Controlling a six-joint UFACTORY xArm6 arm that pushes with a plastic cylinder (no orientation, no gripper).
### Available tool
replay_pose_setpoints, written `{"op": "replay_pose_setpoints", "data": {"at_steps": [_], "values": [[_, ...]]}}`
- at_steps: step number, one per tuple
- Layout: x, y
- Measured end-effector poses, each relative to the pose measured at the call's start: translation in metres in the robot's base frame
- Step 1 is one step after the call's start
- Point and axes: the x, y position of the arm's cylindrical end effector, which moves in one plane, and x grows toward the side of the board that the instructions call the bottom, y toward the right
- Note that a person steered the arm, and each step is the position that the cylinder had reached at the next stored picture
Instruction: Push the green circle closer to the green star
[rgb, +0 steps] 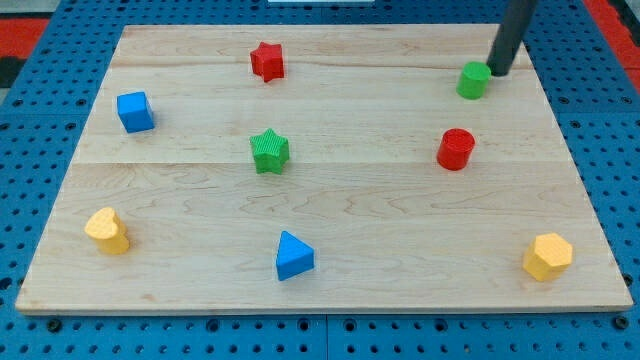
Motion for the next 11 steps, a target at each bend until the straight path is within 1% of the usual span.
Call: {"op": "replay_pose_setpoints", "data": {"at_steps": [1,3,4,5,6,7,8,9,10,11], "values": [[0.006,-0.023],[0.094,0.013],[0.080,-0.019],[0.053,-0.038],[0.052,-0.112],[0.033,-0.130],[0.031,-0.077],[-0.010,-0.093],[-0.038,-0.150],[-0.016,-0.180]]}}
